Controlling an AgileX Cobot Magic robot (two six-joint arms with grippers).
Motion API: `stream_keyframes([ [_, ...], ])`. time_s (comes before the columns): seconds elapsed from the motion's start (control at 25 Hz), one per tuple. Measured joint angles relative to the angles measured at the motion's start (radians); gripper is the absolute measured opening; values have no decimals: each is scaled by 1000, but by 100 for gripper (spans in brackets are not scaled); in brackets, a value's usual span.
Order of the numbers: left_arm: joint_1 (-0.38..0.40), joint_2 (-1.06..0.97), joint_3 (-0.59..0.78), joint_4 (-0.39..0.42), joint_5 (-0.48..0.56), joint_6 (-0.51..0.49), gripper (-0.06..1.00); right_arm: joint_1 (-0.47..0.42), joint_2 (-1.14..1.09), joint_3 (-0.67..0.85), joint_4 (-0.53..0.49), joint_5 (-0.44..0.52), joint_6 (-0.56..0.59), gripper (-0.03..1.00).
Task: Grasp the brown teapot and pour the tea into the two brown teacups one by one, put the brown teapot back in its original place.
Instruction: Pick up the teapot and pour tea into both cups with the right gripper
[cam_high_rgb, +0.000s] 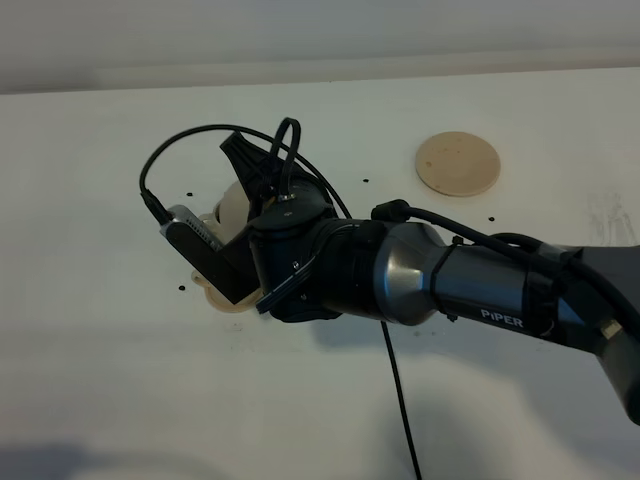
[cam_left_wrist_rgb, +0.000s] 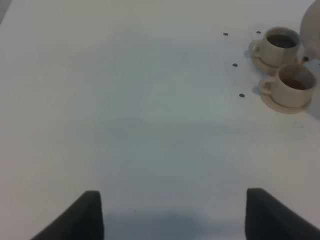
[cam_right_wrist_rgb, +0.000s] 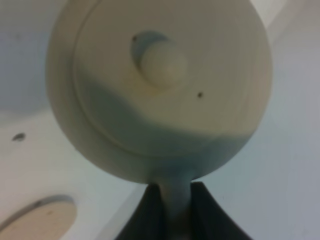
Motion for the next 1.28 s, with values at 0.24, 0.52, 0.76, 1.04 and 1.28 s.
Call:
stream_keyframes([
  [0.24, 0, 0, 0, 0, 0, 0, 57, 0, 0, -1, 0, -1, 0, 9],
  [0.52, 0, 0, 0, 0, 0, 0, 57, 0, 0, -2, -2, -1, -29, 9],
  [0.76, 0, 0, 0, 0, 0, 0, 57, 0, 0, -2, -4, -2, -45, 9],
  [1.04, 0, 0, 0, 0, 0, 0, 57, 0, 0, -2, -7, -3, -67, 9],
  [1.28, 0, 0, 0, 0, 0, 0, 57, 0, 0, -2, -8, -4, -91, 9],
])
